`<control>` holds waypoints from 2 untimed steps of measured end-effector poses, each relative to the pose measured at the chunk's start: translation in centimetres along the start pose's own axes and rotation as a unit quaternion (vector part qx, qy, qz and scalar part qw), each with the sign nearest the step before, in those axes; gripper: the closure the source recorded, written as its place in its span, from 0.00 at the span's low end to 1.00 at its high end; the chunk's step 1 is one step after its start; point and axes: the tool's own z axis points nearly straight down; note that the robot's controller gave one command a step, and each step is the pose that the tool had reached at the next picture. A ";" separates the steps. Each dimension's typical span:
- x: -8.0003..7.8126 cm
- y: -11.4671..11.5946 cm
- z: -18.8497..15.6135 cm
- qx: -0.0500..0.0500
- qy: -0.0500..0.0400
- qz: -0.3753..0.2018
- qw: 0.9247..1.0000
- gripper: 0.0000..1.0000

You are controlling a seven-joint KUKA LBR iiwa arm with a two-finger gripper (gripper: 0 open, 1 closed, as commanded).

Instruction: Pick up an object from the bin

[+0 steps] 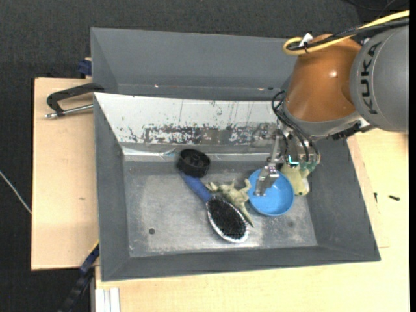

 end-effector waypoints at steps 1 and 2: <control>1.2 -1.4 9.5 0.001 -0.006 -0.125 0.992 0.00; 0.9 -1.3 9.1 0.001 -0.011 -0.125 0.992 1.00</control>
Offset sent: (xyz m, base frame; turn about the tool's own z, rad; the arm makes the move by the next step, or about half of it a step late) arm -0.0148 -0.0144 -0.0972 -0.2517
